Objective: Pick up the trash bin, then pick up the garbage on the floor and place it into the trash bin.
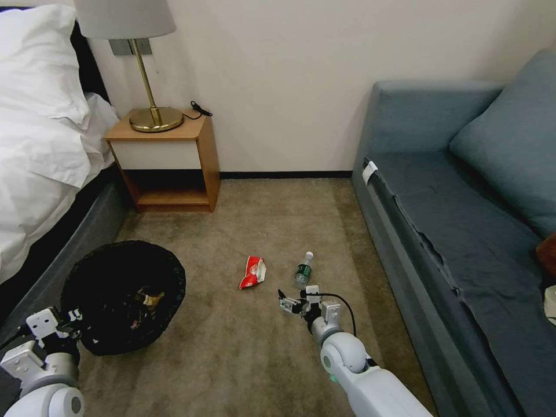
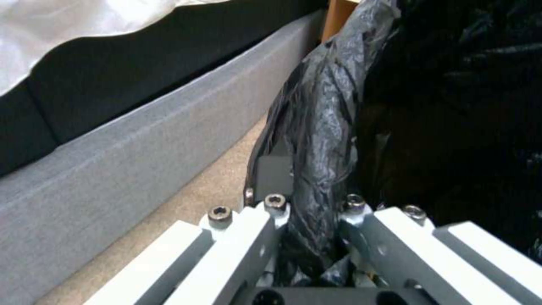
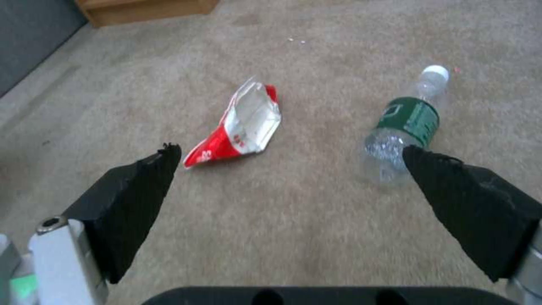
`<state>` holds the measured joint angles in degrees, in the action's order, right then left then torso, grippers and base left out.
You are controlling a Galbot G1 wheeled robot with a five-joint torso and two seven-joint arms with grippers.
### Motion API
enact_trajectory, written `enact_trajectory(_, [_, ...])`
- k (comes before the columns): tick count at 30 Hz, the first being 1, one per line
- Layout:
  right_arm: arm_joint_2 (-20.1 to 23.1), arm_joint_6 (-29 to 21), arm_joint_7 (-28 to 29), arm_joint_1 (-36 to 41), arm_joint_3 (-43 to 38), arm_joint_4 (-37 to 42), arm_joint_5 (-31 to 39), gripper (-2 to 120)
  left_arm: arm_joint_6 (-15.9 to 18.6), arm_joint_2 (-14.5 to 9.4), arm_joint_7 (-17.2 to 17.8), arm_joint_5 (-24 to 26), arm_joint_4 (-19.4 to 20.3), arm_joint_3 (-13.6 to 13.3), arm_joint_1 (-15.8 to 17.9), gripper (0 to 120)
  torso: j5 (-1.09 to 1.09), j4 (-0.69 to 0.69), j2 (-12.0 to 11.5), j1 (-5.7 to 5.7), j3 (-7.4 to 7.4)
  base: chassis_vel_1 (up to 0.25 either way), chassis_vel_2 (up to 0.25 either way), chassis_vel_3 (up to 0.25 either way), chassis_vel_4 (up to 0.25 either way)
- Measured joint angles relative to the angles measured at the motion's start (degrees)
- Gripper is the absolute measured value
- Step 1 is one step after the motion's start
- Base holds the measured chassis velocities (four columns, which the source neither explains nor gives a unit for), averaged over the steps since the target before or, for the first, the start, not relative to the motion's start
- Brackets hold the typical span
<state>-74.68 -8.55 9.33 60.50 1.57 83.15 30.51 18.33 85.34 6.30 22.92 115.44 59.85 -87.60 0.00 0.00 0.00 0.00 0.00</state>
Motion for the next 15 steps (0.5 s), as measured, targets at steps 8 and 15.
enact_trajectory(8, [-0.06,0.08,-0.14,-0.33,0.22,-0.68,-0.14,100,-0.25,0.15,0.0,-0.36,-0.52,0.01,0.13,2,0.0,0.0,0.0,0.0,0.0,-0.071,0.08,0.07,-0.079])
enact_trajectory(15, [-0.14,0.1,-0.28,-0.05,0.22,-1.12,-0.56,100,-0.47,0.3,-0.04,-0.8,-0.81,-0.29,0.16,2,0.0,0.0,0.0,0.0,0.0,-0.09,0.09,0.095,-0.085])
